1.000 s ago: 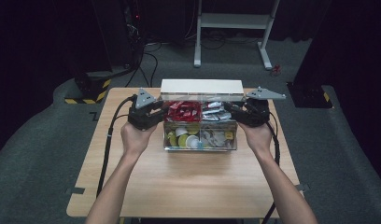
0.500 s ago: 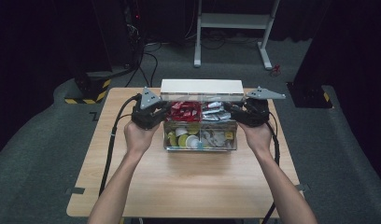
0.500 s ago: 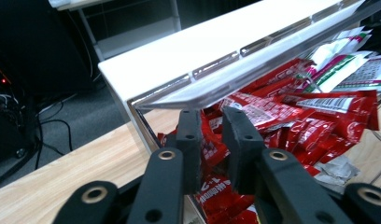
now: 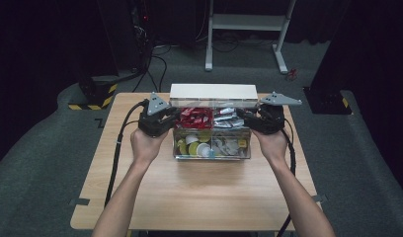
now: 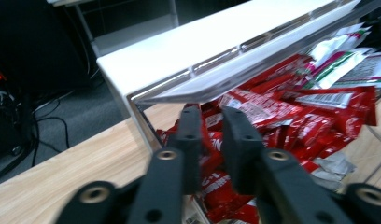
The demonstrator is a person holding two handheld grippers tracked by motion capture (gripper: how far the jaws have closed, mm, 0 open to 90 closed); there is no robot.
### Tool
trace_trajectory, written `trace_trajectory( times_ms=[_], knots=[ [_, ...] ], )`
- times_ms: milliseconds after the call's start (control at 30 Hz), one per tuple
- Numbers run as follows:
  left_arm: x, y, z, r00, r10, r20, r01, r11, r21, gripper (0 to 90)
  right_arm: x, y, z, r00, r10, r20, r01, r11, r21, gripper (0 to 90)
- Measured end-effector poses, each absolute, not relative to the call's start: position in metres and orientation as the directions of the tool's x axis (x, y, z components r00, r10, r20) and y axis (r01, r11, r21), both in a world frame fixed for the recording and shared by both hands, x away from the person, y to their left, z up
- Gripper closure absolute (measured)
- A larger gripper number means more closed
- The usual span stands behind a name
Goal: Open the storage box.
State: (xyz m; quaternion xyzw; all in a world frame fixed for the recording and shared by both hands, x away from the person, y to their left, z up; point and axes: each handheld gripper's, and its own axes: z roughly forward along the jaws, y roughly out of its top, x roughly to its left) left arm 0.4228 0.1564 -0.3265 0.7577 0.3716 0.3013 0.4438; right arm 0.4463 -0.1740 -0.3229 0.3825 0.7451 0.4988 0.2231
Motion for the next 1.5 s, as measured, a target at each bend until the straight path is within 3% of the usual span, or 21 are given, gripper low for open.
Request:
trace_trajectory(
  times_ms=[167,433,1500],
  knots=[
    [0.423,0.151,-0.327,0.526,0.828,0.193,0.285,-0.385,0.878,80.7,0.447,-0.174,-0.323,-0.610,0.791,0.057,0.349,0.203,0.915,56.1],
    [0.419,0.151,-0.325,0.521,0.824,0.221,0.271,-0.405,0.873,88.7,0.447,-0.175,-0.323,-0.610,0.790,0.058,0.350,0.203,0.915,56.0],
    [0.371,0.194,-0.302,0.550,0.826,0.123,0.209,-0.279,0.937,90.0,0.447,-0.174,-0.323,-0.609,0.791,0.057,0.348,0.203,0.915,55.9]
  ],
)
